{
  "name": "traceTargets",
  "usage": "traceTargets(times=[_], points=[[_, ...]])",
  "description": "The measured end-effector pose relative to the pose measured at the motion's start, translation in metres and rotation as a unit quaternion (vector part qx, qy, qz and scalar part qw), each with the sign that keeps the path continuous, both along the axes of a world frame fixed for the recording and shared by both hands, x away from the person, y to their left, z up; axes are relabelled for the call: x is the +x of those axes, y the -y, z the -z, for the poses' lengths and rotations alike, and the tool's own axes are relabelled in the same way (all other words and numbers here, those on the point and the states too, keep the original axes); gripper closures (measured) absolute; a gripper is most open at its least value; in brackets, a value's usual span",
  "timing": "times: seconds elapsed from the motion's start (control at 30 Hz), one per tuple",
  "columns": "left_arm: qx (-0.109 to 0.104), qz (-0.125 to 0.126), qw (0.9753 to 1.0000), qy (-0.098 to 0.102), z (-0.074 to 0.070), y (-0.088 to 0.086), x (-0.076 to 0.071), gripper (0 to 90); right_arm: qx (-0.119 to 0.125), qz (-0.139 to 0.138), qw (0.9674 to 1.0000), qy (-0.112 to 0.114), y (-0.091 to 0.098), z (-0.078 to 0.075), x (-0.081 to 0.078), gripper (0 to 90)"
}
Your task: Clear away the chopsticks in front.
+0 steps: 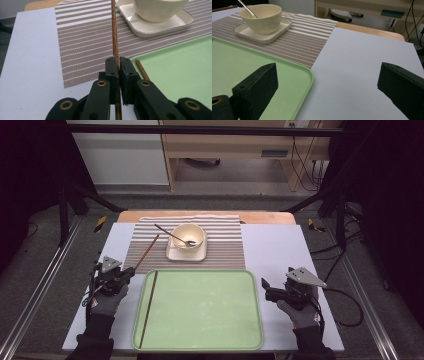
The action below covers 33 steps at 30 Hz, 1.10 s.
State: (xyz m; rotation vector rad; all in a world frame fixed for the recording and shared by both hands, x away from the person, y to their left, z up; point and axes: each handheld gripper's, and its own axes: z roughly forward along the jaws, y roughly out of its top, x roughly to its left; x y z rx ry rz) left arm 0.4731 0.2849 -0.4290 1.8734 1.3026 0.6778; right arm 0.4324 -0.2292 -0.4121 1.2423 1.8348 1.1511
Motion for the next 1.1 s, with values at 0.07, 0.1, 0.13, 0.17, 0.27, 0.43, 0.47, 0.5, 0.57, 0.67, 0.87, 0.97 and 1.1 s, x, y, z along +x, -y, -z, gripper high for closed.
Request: traceTargets(times=[0.07,0.1,0.13,0.17,0.27,0.43,0.47,0.5,0.57,0.67,0.87,0.97,1.1], points=[[0.002,0.005,1.0,-0.006,0.002,0.0,-0.007,85.3,-0.001,-0.001,1.0,0.001,0.0,0.0,0.0,3.3],[0.001,0.004,1.0,-0.003,0.002,0.0,-0.009,85.3,0.0,-0.001,1.0,0.001,0.0,0.0,0.0,3.2],[-0.001,0.006,1.0,-0.005,0.002,0.0,-0.013,85.3,0.0,-0.001,1.0,0.001,-0.001,0.0,0.0,3.3],[-0.003,0.007,1.0,-0.001,0.001,0.001,-0.018,85.3,-0.001,-0.001,1.0,0.001,-0.001,0.0,0.0,3.3],[-0.005,0.01,0.9999,0.002,-0.001,0.002,-0.027,85.3,0.001,-0.002,1.0,0.001,-0.001,-0.001,-0.001,3.3],[-0.011,0.02,0.9997,0.01,-0.005,0.006,-0.041,85.3,-0.002,-0.004,1.0,0.0,-0.002,0.0,-0.001,3.2],[-0.011,0.024,0.9996,0.012,-0.006,0.007,-0.043,85.3,-0.002,-0.004,1.0,0.0,-0.002,0.0,-0.001,3.2],[-0.012,0.025,0.9995,0.013,-0.007,0.008,-0.045,85.3,-0.001,-0.004,1.0,-0.001,-0.002,0.0,-0.001,3.3],[-0.014,0.029,0.9993,0.017,-0.008,0.011,-0.049,85.2,-0.001,-0.004,1.0,0.0,-0.002,0.0,0.0,3.2],[-0.016,0.032,0.9992,0.016,-0.009,0.016,-0.055,85.3,-0.002,-0.004,1.0,0.0,-0.002,0.0,-0.001,3.2],[-0.021,0.049,0.9985,0.014,-0.009,0.027,-0.066,85.2,-0.002,-0.003,1.0,0.0,-0.001,0.0,-0.001,3.2],[-0.02,0.062,0.9978,0.012,-0.009,0.035,-0.07,85.2,-0.002,-0.003,1.0,0.0,-0.001,0.0,-0.001,3.2],[-0.017,0.076,0.997,0.009,-0.007,0.045,-0.074,85.2,-0.001,-0.004,1.0,0.0,-0.001,0.0,-0.001,3.2]])
